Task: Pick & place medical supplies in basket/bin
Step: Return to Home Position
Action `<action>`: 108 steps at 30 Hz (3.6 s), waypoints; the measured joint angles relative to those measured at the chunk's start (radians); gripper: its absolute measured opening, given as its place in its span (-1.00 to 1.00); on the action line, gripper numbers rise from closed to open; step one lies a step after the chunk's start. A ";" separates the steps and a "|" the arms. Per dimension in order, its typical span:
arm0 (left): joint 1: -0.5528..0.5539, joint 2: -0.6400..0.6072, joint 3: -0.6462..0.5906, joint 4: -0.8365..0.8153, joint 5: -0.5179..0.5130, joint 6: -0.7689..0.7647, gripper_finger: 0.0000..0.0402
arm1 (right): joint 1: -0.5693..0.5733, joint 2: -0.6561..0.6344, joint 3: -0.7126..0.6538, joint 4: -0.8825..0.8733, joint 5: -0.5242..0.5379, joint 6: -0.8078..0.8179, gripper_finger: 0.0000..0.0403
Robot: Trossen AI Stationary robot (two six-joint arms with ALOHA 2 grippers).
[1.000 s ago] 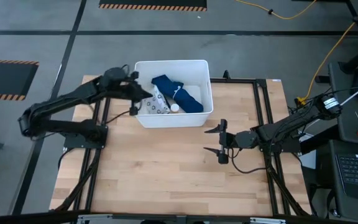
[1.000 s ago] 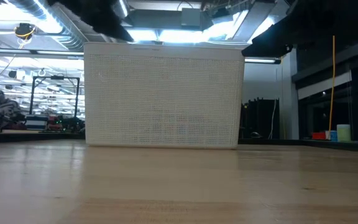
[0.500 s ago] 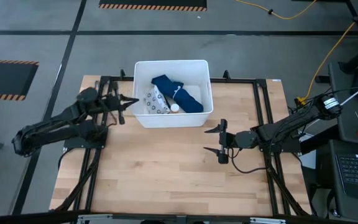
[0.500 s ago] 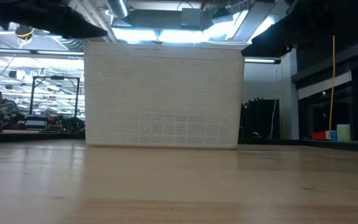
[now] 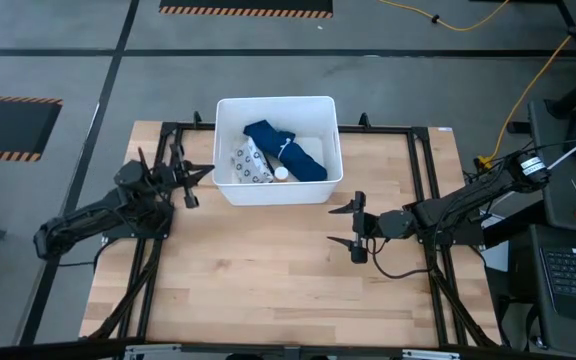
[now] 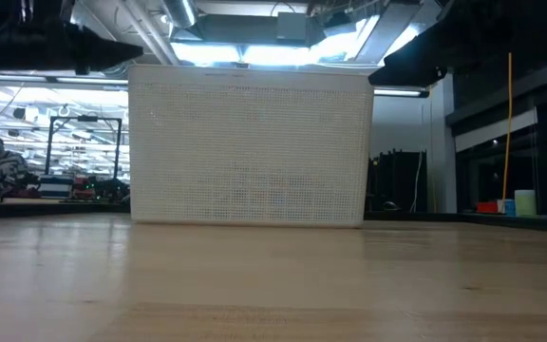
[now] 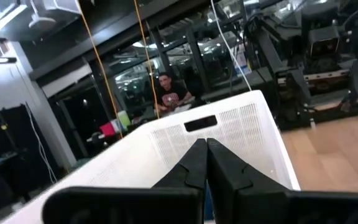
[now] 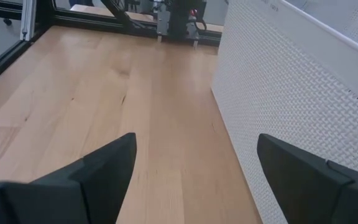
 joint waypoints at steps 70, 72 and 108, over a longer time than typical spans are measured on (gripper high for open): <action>-0.002 -0.126 -0.119 0.173 0.060 -0.099 -0.97 | 0.033 -0.992 -0.500 0.041 -0.081 -0.241 -0.98; -0.002 -0.126 -0.119 0.173 0.060 -0.099 -0.96 | 0.033 -0.991 -0.500 0.035 -0.080 -0.206 -0.98; -0.002 -0.125 -0.119 0.172 0.060 -0.099 -0.96 | -0.029 -1.155 -0.510 -0.244 -0.483 -0.053 -0.98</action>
